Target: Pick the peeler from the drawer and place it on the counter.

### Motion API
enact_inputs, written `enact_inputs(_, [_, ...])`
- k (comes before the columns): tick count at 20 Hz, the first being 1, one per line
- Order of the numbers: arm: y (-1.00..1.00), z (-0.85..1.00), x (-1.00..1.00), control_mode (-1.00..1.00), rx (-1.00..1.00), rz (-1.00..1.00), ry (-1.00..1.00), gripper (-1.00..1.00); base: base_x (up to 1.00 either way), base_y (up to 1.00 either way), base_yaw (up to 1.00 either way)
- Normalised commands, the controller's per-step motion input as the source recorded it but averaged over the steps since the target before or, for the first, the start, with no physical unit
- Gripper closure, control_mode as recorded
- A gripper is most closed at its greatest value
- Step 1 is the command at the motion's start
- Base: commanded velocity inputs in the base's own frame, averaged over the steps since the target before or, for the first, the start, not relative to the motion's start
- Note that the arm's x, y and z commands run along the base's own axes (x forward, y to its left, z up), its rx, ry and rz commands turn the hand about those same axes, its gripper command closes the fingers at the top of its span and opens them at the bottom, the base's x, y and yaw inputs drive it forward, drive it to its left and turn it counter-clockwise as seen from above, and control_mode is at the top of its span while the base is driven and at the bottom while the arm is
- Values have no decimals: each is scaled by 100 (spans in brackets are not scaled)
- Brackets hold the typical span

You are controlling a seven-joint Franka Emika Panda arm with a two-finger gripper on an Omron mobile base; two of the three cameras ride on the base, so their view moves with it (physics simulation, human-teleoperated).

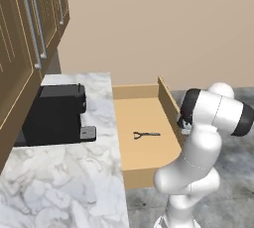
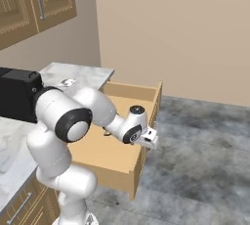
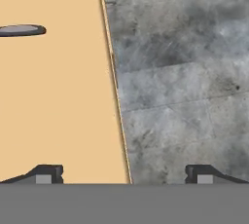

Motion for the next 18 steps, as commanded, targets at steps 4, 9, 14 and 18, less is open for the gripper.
enact_inputs(4, [1,100,37,-100,-4,27,-16,-100,0,0,0])
enact_inputs(9, [64,100,39,-100,-20,39,-5,-100,0,0,0])
enact_inputs(14, [100,79,34,-100,-36,51,0,-100,0,0,0])
enact_inputs(18, [95,26,21,-100,-25,51,8,-100,0,0,0])
